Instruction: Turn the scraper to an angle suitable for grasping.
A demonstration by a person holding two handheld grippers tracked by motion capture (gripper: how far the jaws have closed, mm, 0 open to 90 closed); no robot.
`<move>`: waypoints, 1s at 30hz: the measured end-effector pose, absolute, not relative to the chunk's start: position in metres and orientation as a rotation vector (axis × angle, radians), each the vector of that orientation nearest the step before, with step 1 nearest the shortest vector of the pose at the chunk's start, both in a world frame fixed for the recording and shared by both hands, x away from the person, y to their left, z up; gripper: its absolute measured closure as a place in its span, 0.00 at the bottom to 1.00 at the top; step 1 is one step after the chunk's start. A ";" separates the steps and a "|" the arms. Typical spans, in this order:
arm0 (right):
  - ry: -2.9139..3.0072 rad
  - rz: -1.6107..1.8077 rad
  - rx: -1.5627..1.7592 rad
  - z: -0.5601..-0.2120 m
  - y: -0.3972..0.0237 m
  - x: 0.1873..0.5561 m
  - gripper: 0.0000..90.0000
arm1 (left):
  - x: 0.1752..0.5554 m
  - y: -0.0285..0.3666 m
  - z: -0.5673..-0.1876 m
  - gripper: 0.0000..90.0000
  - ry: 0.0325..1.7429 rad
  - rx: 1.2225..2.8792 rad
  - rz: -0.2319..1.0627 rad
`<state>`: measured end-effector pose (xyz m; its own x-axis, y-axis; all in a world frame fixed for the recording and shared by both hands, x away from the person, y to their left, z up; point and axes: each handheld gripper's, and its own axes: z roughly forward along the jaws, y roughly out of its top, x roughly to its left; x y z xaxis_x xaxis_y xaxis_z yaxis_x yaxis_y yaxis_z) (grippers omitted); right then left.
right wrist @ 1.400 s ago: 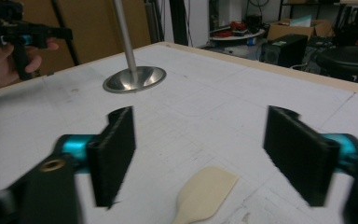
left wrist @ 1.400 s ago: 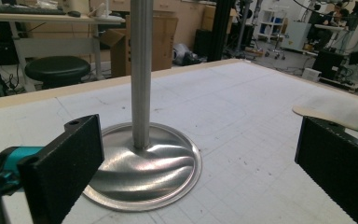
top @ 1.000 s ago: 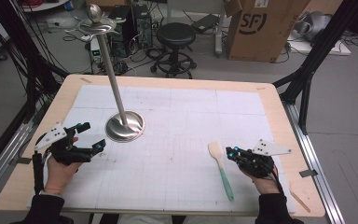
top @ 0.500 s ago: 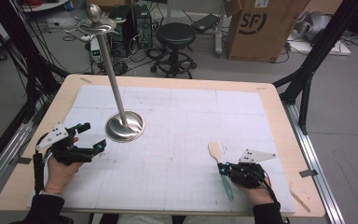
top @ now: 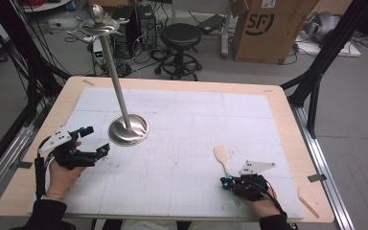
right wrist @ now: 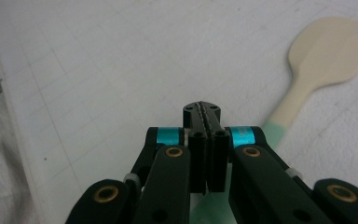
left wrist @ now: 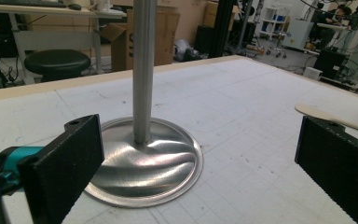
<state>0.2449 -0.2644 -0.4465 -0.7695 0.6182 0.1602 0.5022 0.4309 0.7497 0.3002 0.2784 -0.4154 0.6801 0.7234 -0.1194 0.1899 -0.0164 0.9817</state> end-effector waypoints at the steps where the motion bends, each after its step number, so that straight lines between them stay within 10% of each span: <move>1: 2.539 1.242 1.008 -0.447 -0.264 0.245 1.00 | 0.300 0.278 -0.416 0.02 0.775 1.564 0.497; 30: 2.323 1.071 1.158 -0.449 -0.306 0.269 1.00 | 0.301 0.276 -0.417 0.02 0.781 1.573 0.486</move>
